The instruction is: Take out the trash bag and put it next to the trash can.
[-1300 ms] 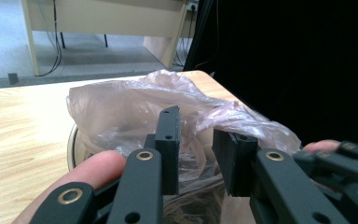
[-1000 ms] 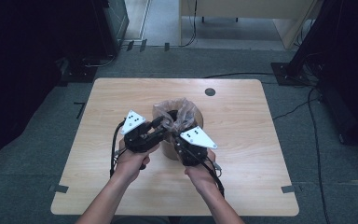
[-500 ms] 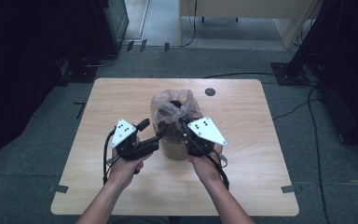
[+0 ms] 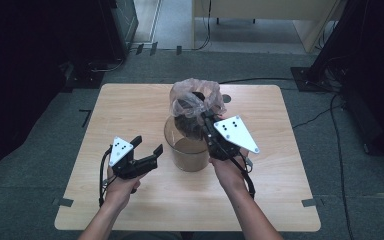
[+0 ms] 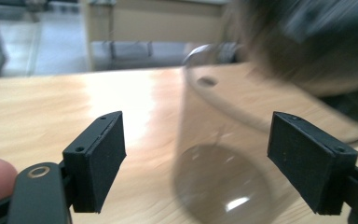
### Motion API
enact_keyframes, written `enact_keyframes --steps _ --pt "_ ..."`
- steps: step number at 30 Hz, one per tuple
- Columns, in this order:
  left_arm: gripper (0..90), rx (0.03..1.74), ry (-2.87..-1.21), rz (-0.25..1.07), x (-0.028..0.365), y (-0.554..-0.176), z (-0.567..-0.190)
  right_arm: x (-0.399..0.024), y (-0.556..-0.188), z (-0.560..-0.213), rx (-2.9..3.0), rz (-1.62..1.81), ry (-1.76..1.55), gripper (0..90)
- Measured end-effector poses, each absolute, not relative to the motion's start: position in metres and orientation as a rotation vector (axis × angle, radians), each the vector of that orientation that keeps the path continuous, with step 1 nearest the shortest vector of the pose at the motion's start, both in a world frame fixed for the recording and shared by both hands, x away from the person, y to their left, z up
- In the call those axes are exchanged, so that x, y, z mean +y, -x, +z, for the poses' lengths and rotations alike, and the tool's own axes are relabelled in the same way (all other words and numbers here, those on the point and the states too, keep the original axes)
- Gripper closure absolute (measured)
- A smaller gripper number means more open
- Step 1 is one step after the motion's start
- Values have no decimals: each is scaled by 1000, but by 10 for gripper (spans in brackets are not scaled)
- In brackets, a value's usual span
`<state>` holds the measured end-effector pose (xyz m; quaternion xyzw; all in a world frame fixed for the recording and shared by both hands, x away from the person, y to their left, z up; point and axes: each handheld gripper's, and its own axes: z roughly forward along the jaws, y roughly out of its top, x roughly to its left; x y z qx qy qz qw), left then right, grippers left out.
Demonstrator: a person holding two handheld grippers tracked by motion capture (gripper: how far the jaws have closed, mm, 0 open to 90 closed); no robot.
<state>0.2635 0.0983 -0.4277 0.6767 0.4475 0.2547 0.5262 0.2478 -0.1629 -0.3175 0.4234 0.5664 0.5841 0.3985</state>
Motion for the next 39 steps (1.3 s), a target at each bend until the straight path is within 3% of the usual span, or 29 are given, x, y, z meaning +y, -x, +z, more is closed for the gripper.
enact_keyframes --steps 7,22,31,39 --pt "130 1137 -1712 697 114 -264 -459 -180 -245 -308 1385 1463 -1075 900" --pt "125 1301 -1862 695 149 -258 -510 -230 -245 -307 1305 1375 -1143 900" --pt "125 1365 -1890 700 160 -254 -523 -251 -264 -340 1292 1251 -1229 900" --pt "126 1407 -1933 664 158 -261 -525 -257 -293 -390 1333 1163 -1322 900"
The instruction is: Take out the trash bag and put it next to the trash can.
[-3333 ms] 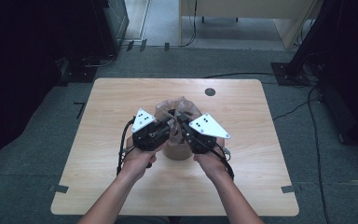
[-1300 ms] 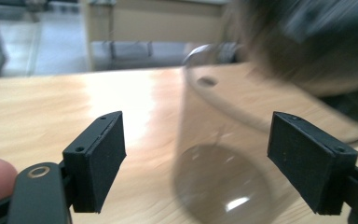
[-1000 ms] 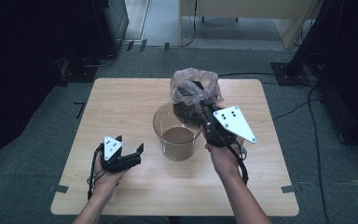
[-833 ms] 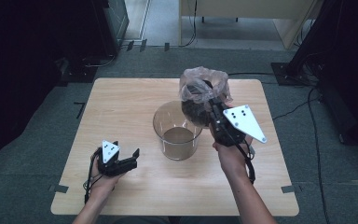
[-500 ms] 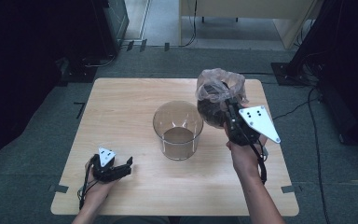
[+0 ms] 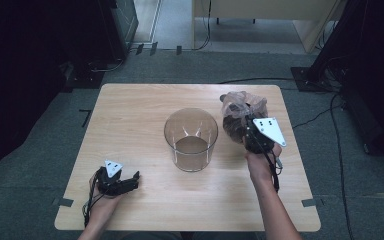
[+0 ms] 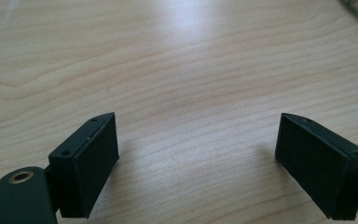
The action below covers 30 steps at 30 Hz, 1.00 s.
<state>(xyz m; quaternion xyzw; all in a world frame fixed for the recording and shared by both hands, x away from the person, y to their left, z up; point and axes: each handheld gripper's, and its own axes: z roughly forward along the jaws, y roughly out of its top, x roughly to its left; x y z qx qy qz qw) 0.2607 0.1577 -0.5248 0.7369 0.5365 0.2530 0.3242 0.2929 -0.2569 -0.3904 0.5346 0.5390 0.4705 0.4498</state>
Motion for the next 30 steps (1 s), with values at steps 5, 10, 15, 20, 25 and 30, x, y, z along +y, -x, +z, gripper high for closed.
enact_keyframes --steps 5,10,15,20,25,30 --pt "126 1403 -1932 650 158 -261 -525 -253 -304 -415 1358 1148 -1356 900" --pt "126 1408 -1930 634 159 -262 -525 -245 -312 -439 1417 1184 -1345 899" --pt "126 1405 -1933 632 159 -262 -525 -240 -311 -451 1502 1217 -1304 784" --pt "126 1405 -1935 632 160 -262 -525 -240 -299 -451 1566 1253 -1255 473" --pt "126 1400 -1936 630 159 -262 -525 -242 -286 -453 1649 1219 -1275 161" --pt "126 1398 -1937 630 159 -262 -525 -249 -273 -461 1783 1207 -1301 25"
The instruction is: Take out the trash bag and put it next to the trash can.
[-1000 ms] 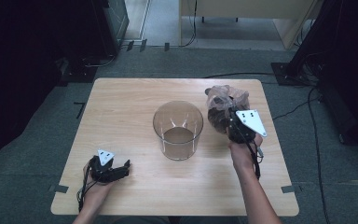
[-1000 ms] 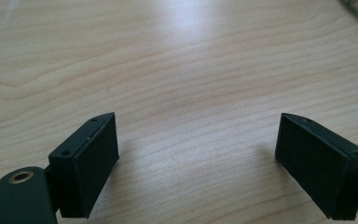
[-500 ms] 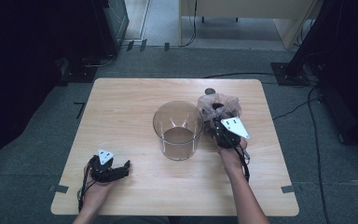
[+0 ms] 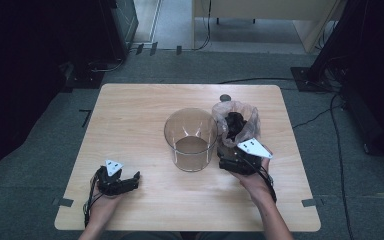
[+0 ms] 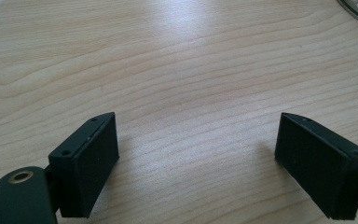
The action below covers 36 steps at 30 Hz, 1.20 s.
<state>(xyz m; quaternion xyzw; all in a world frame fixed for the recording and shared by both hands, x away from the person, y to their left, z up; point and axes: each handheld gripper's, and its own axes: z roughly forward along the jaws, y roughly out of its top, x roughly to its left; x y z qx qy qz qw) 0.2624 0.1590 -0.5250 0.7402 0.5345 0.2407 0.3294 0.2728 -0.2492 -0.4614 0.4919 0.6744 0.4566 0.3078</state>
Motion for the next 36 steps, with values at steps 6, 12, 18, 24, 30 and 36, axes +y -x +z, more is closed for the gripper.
enact_keyframes --steps 6,12,18,24,30,36 --pt "126 1398 -1937 630 159 -262 -525 -260 -262 -468 1807 1236 -1329 0" --pt "126 1398 -1938 630 159 -262 -525 -275 -249 -478 1808 1216 -1364 0" --pt "126 1399 -1937 630 159 -262 -525 -290 -232 -485 1830 1182 -1366 0" --pt "126 1399 -1938 631 159 -262 -525 -307 -223 -489 1813 1160 -1399 0" --pt "126 1400 -1939 632 159 -262 -525 -325 -216 -496 1798 1123 -1437 0" --pt "126 1401 -1938 632 159 -261 -525 -343 -210 -504 1790 1076 -1464 0"
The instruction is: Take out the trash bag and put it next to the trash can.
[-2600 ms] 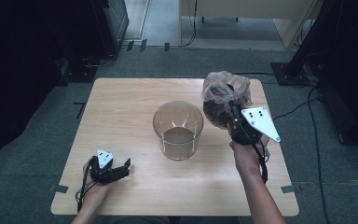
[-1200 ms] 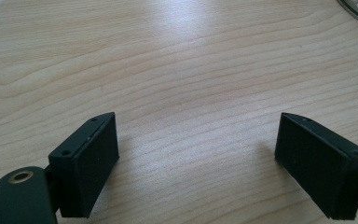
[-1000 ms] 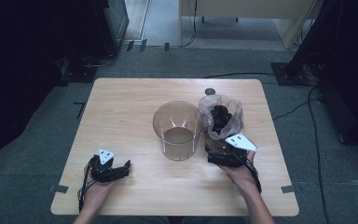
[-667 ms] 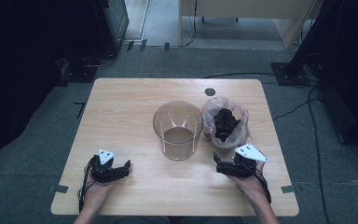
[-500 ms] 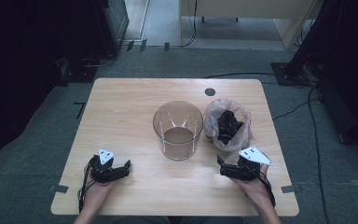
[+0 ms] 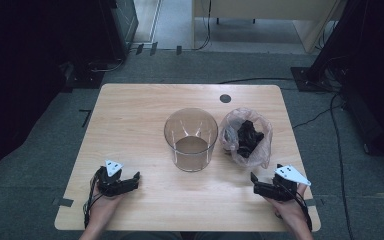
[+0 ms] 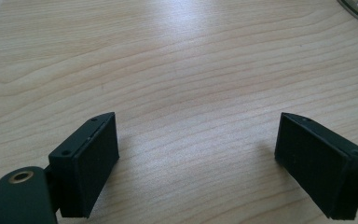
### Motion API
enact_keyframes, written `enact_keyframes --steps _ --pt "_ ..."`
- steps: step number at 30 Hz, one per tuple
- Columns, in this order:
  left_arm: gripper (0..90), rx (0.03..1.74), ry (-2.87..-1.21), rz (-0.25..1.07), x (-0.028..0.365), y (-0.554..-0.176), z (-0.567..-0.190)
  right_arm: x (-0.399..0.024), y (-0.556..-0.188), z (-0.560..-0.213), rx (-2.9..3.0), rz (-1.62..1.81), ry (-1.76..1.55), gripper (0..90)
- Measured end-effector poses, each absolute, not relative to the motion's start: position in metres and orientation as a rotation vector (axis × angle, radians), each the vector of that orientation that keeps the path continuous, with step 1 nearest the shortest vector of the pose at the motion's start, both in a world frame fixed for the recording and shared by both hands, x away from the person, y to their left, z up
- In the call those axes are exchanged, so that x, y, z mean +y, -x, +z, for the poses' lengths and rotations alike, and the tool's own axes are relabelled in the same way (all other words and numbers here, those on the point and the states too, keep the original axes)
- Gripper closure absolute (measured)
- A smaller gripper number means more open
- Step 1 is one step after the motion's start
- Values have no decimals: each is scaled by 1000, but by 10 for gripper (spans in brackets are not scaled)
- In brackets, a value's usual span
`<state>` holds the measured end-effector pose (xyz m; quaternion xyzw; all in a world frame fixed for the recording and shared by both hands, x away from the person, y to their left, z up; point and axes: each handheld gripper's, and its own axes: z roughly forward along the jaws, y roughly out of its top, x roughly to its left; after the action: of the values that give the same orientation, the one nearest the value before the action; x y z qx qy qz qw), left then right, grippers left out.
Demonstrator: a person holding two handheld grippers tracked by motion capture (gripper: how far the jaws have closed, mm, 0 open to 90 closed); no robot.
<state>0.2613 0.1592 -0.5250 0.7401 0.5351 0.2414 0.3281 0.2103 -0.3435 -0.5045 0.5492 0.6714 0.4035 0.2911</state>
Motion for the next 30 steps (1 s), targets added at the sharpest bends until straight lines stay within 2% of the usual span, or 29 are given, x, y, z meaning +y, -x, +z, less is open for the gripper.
enact_keyframes --steps 10,30 --pt "126 1400 -1936 632 159 -261 -525 -376 -195 -520 1790 965 -1537 0" --pt "126 1394 -1943 627 161 -260 -525 -401 -195 -530 1866 809 -1660 4"
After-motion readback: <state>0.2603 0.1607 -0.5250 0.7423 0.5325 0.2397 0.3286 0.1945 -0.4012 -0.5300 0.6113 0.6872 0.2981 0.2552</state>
